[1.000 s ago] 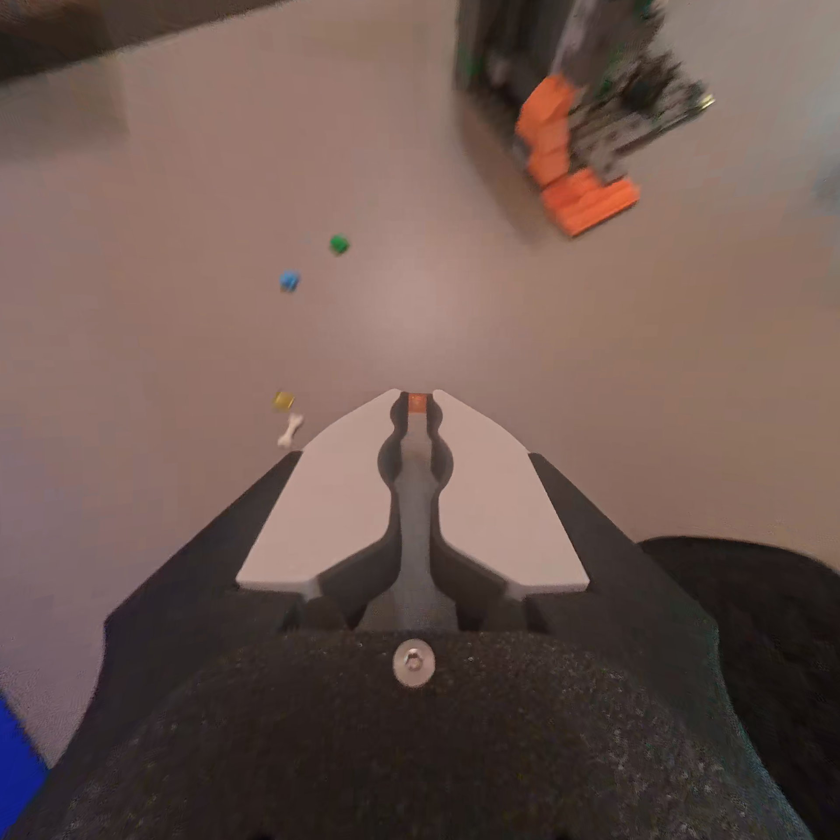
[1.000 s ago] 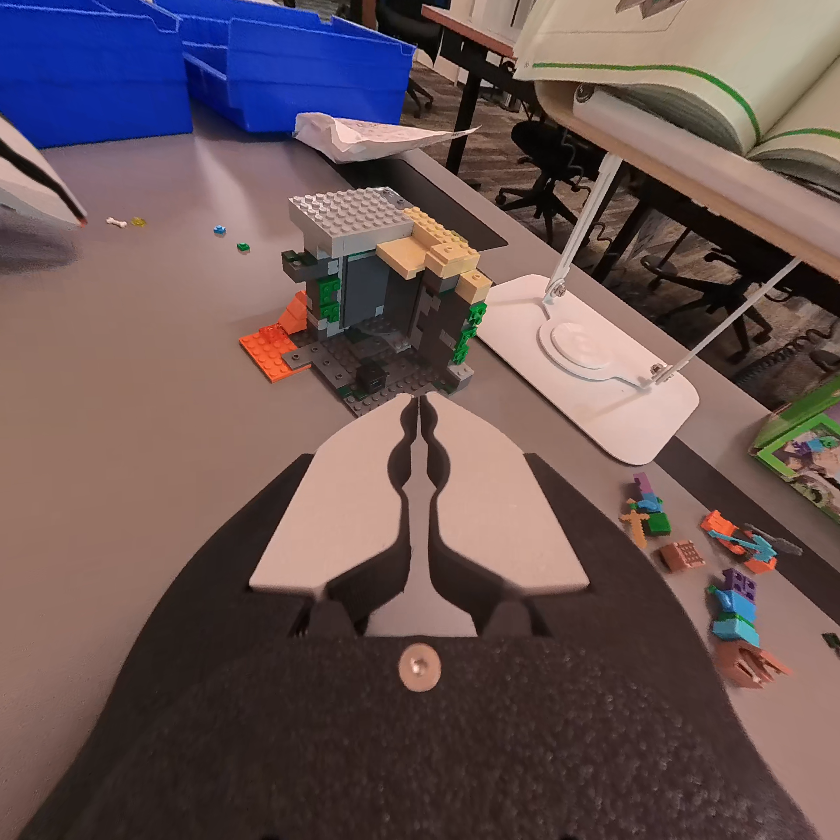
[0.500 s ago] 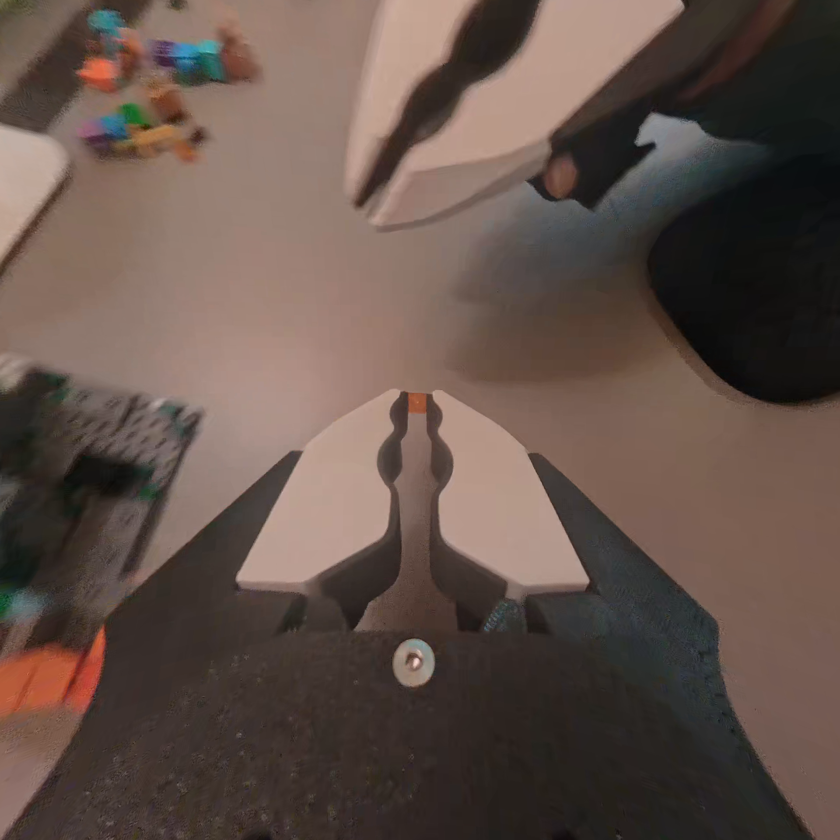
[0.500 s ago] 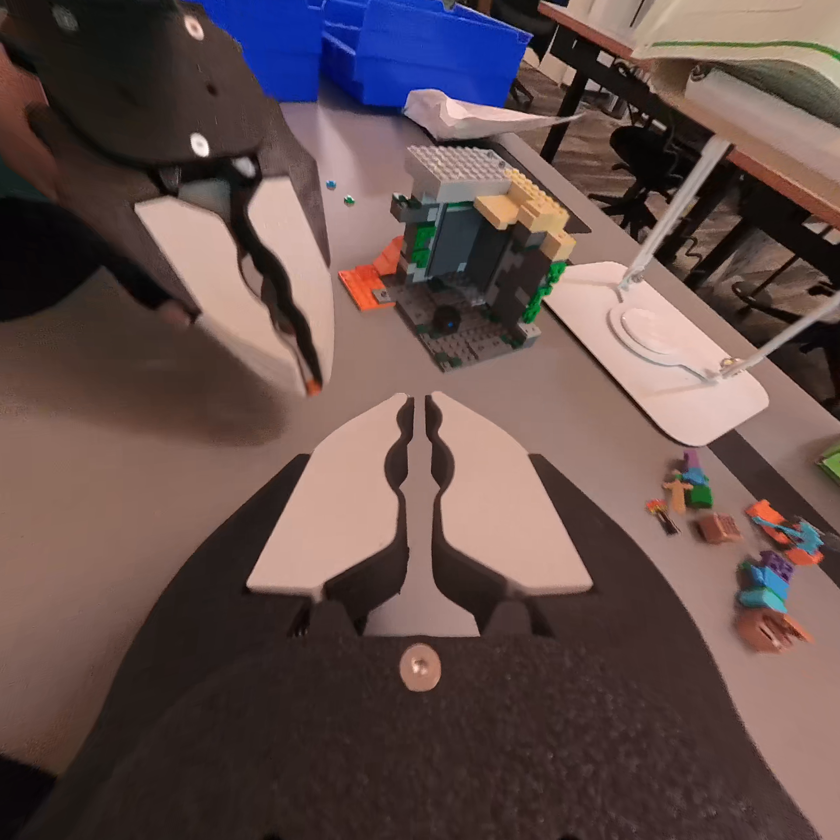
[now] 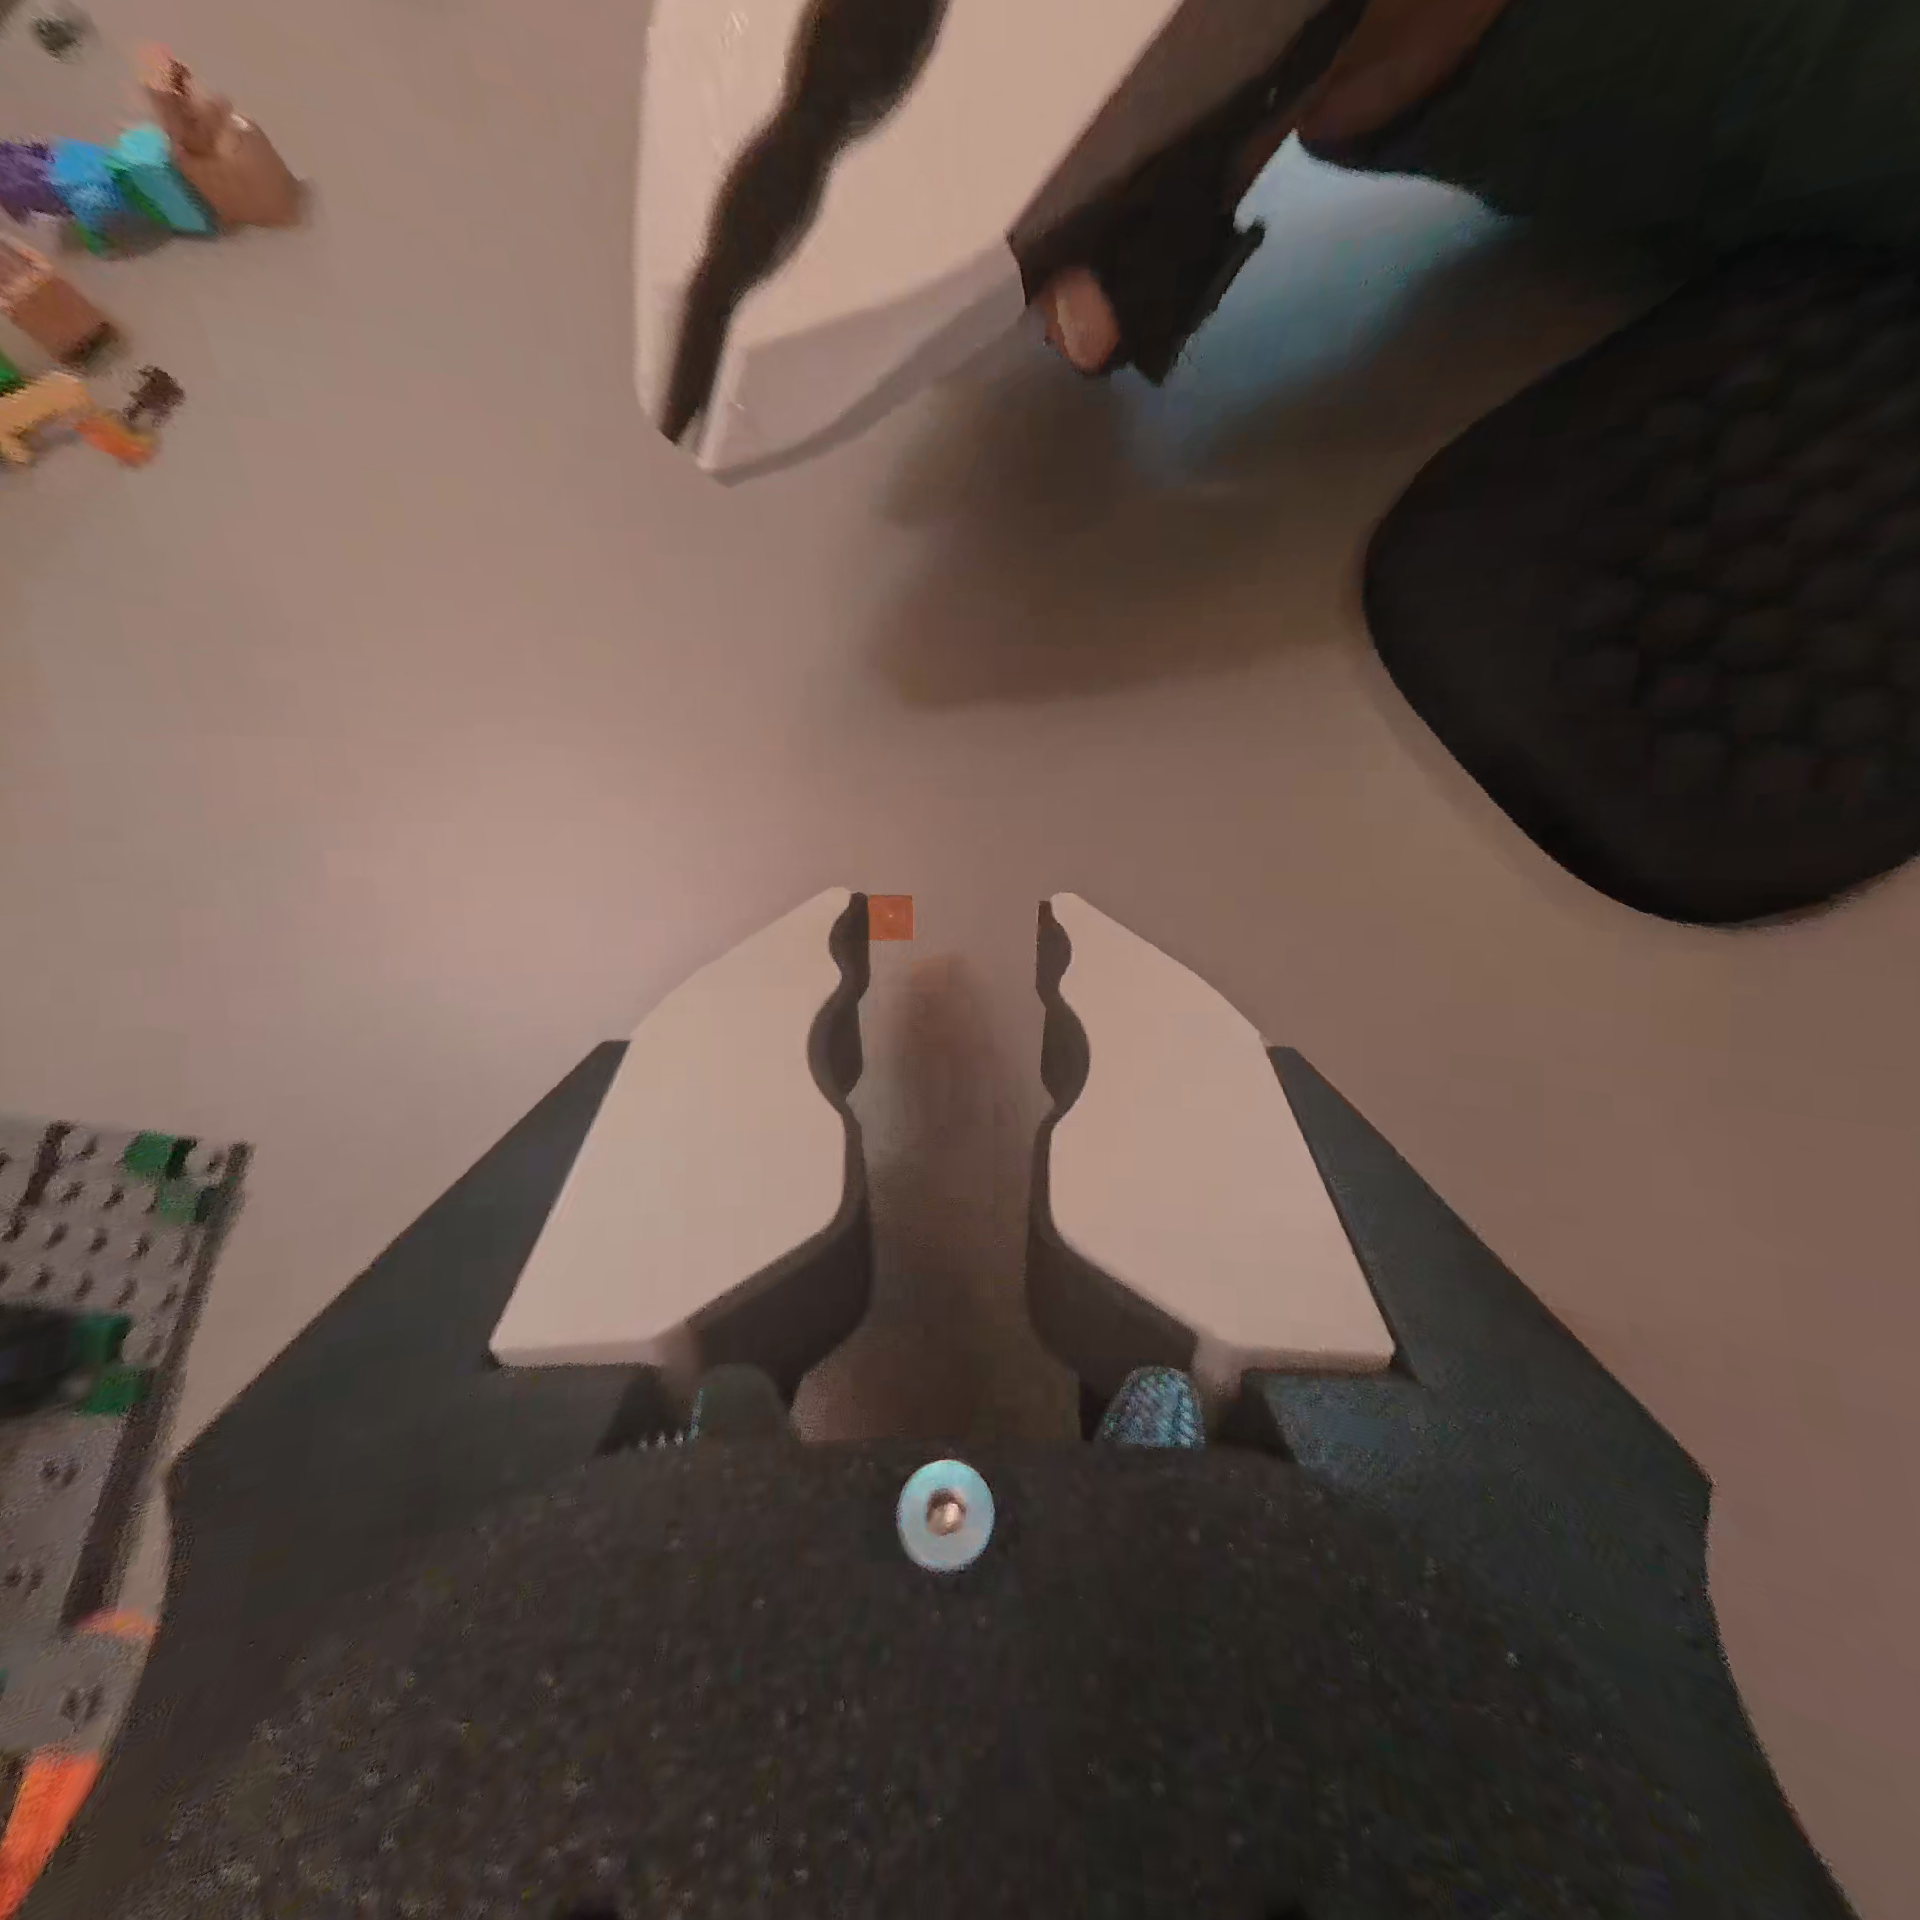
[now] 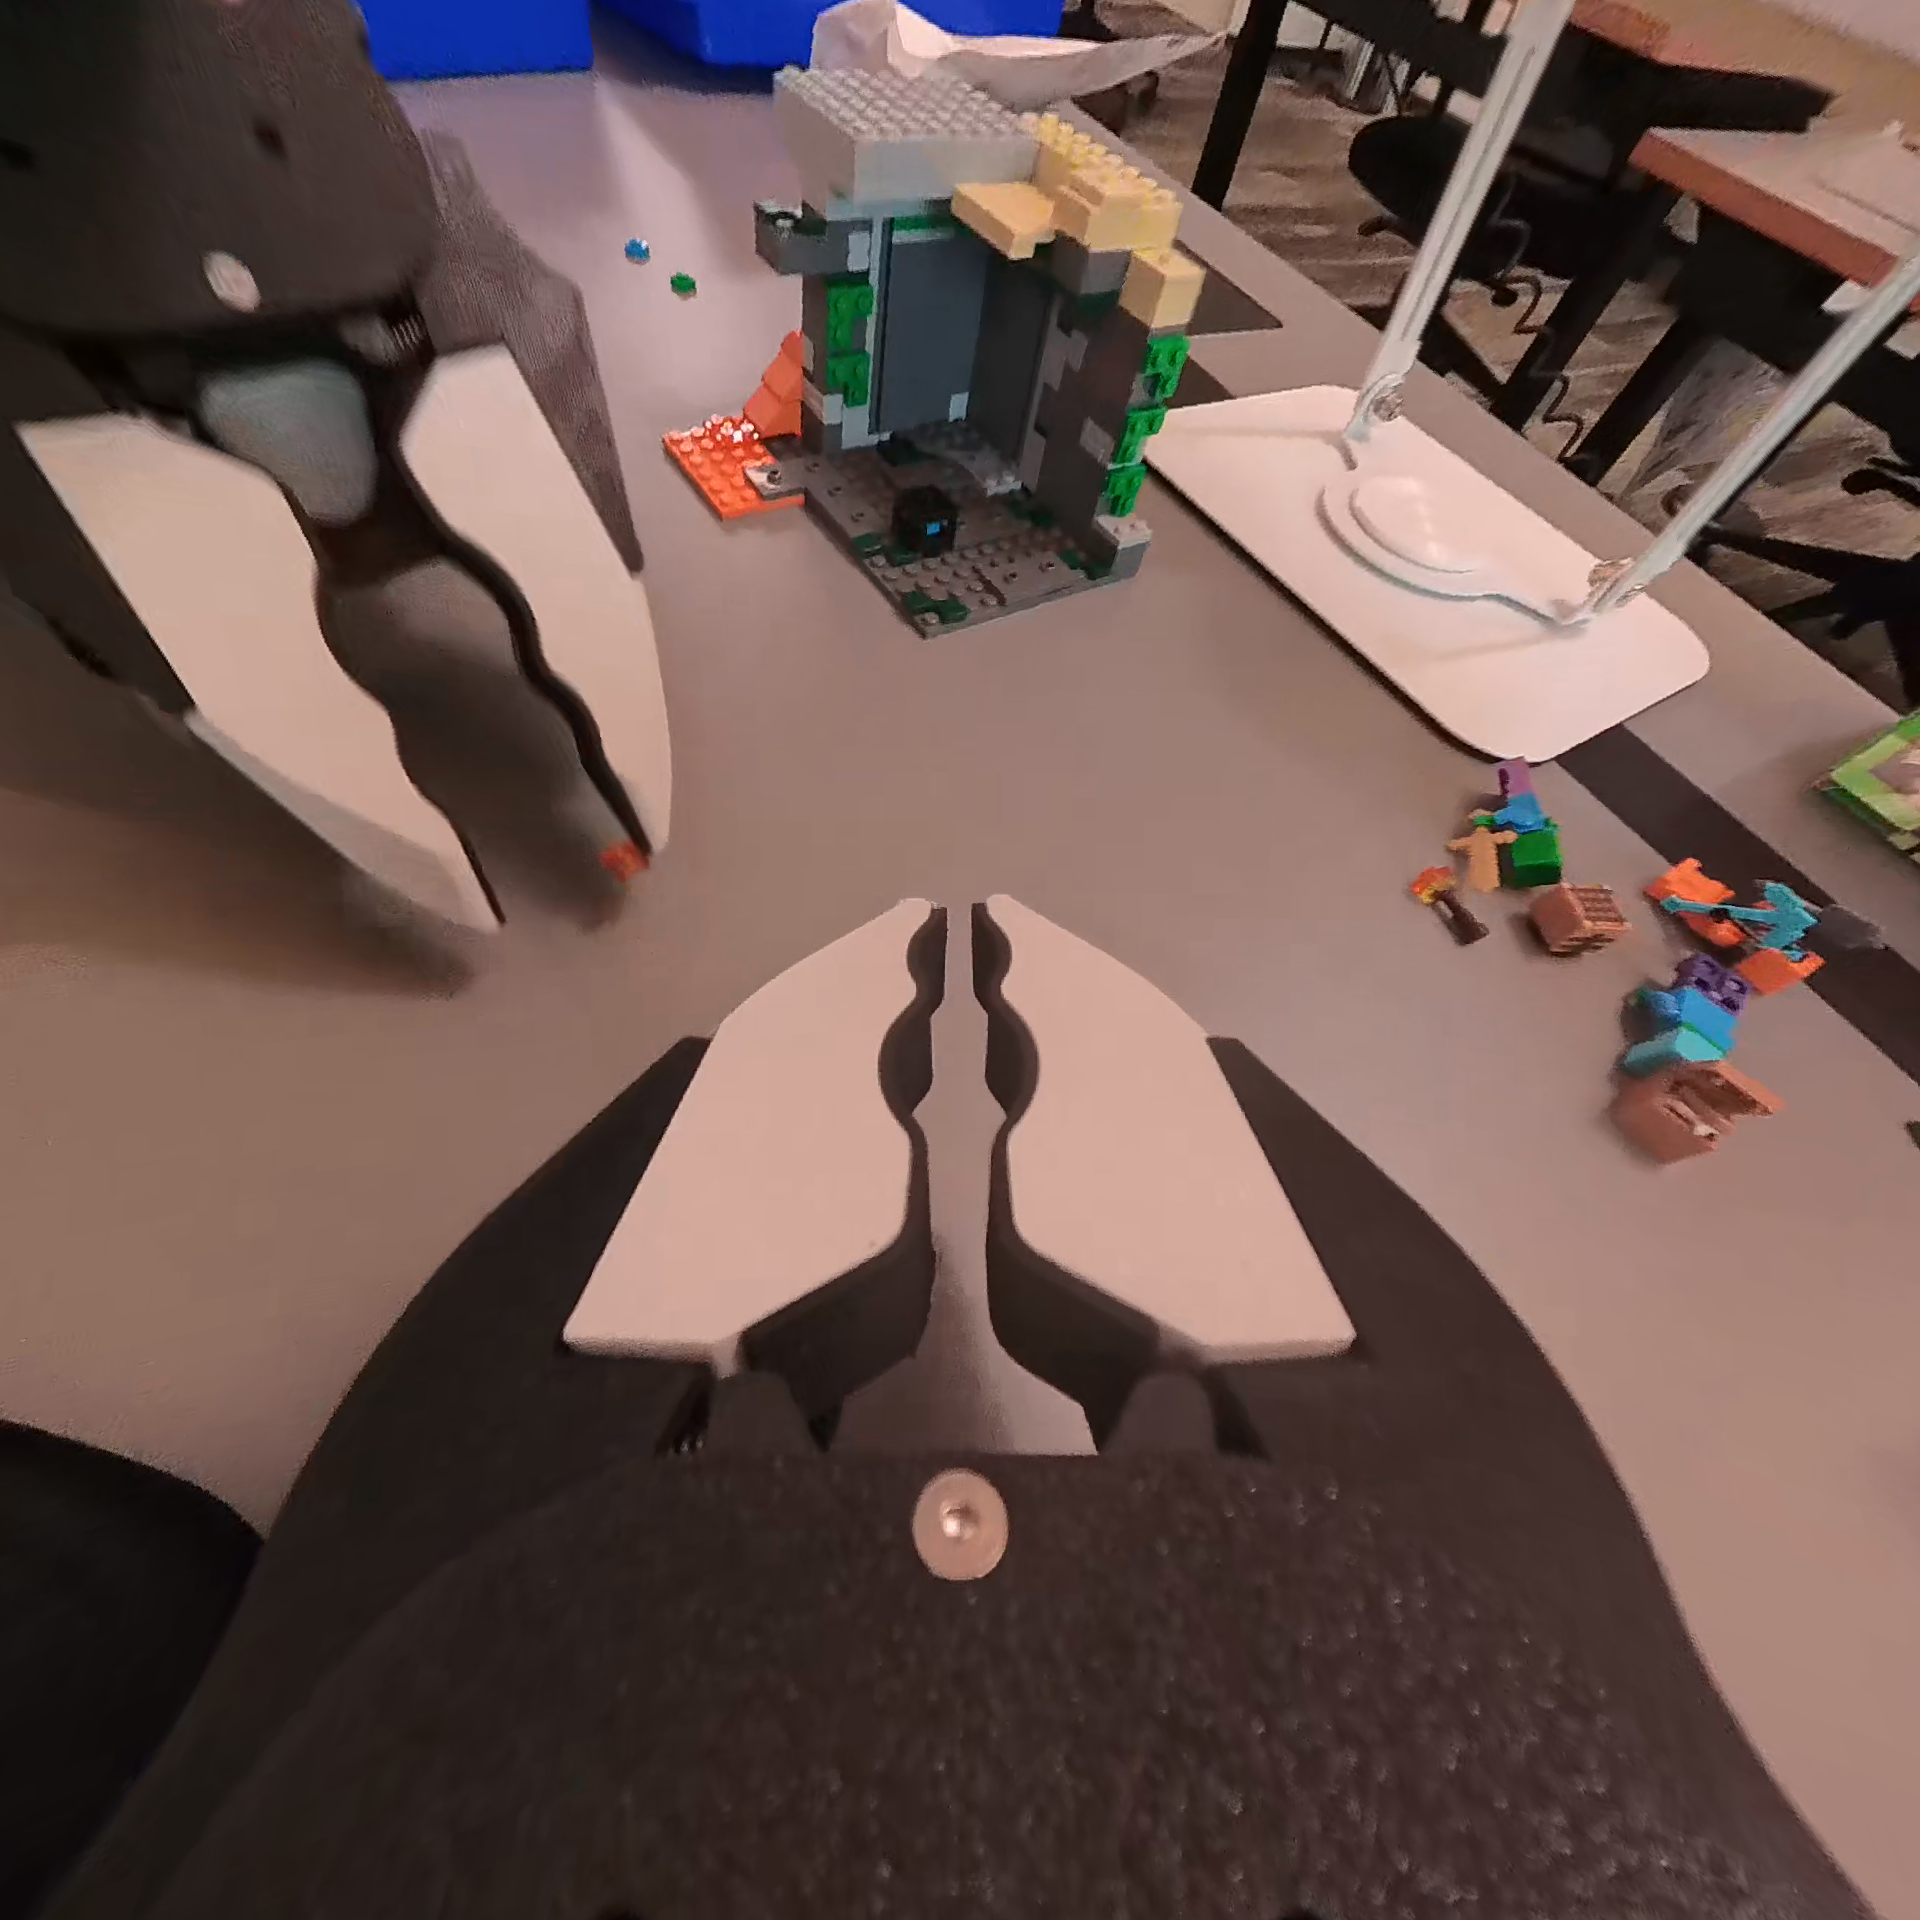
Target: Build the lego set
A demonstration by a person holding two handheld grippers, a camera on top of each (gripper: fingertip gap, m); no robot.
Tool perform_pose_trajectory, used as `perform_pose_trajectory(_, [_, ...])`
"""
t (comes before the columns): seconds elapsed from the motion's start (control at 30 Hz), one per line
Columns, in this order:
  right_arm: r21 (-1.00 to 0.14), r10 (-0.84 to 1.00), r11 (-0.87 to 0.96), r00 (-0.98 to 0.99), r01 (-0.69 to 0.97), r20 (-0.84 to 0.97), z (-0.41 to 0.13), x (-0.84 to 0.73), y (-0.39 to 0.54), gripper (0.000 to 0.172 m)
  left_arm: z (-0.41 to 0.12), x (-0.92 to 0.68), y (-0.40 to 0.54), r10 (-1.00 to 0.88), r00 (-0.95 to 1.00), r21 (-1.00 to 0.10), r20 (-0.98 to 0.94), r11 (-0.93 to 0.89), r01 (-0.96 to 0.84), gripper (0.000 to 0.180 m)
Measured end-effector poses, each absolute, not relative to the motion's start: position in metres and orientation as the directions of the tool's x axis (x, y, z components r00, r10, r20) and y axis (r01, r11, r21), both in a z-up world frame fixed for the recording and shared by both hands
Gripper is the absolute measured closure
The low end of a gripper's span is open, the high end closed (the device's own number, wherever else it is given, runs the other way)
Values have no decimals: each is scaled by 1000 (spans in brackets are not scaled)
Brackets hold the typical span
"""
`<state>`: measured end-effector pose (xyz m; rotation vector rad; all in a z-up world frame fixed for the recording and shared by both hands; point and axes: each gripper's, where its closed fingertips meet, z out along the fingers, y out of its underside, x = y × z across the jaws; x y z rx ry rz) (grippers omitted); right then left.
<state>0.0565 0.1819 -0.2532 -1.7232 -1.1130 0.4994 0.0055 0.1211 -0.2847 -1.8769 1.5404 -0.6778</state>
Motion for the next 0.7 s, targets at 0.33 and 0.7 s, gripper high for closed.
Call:
perform_pose_trajectory(0.33, [-893,931,-16,332,451,150,-251,19,149,171,-289,-24,113,-970,230,-737,82,-214,-641,150])
perform_pose_trajectory(0.7, [-780,975,109,86,616,204,-289,-21,111,172,-289,-13,109,-980,198,-721,3,-139,-679,147])
